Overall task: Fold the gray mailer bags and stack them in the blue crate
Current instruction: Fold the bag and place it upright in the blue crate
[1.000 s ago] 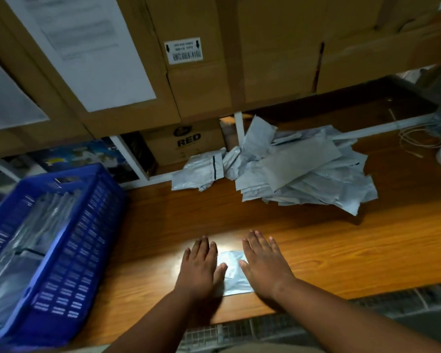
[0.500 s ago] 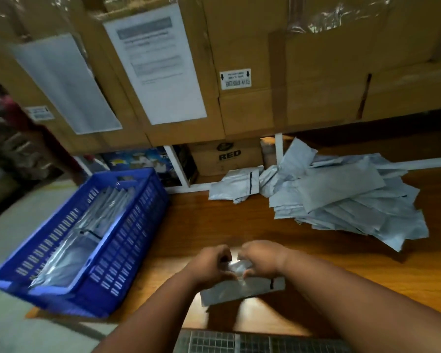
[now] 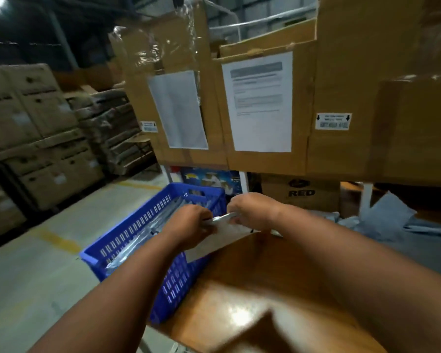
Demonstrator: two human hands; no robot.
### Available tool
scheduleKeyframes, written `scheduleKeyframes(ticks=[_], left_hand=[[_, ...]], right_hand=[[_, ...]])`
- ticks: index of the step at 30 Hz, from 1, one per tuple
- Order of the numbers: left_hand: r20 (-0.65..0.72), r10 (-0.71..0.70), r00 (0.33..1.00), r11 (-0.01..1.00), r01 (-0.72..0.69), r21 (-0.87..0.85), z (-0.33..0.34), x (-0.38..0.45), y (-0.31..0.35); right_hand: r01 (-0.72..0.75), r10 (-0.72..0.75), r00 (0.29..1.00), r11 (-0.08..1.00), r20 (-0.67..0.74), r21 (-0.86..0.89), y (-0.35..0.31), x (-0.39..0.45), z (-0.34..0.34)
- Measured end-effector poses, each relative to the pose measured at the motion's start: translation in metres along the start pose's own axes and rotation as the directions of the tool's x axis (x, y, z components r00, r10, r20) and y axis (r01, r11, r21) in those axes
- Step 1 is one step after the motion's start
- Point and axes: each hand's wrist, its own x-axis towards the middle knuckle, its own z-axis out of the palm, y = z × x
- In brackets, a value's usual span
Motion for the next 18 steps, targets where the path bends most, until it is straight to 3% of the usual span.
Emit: scheduleKeyframes(ticks=[5, 10, 18], left_hand=[[-0.139, -0.056, 0.989, 0.998, 0.058, 0.008, -0.039, 0.001, -0.084], [-0.192, -0.162, 0.968, 0.987, 0.162, -0.015, -0.058, -0.019, -0.186], [0.049, -0.341, 0.939, 0.939, 0.338, 0.056, -0.001, -0.045, -0.3]], right_hand=[[0.074, -0.074, 0.997, 0.996, 0.008, -0.047, -0.04, 0.102, -0.025], [0.15, -0.148, 0.988, 0.986, 0.035, -0.077, -0.083, 0.196, -0.012], [0.24, -0.221, 0.931, 0.97, 0.289, -0.031, -0.124, 0.32, 0.089]])
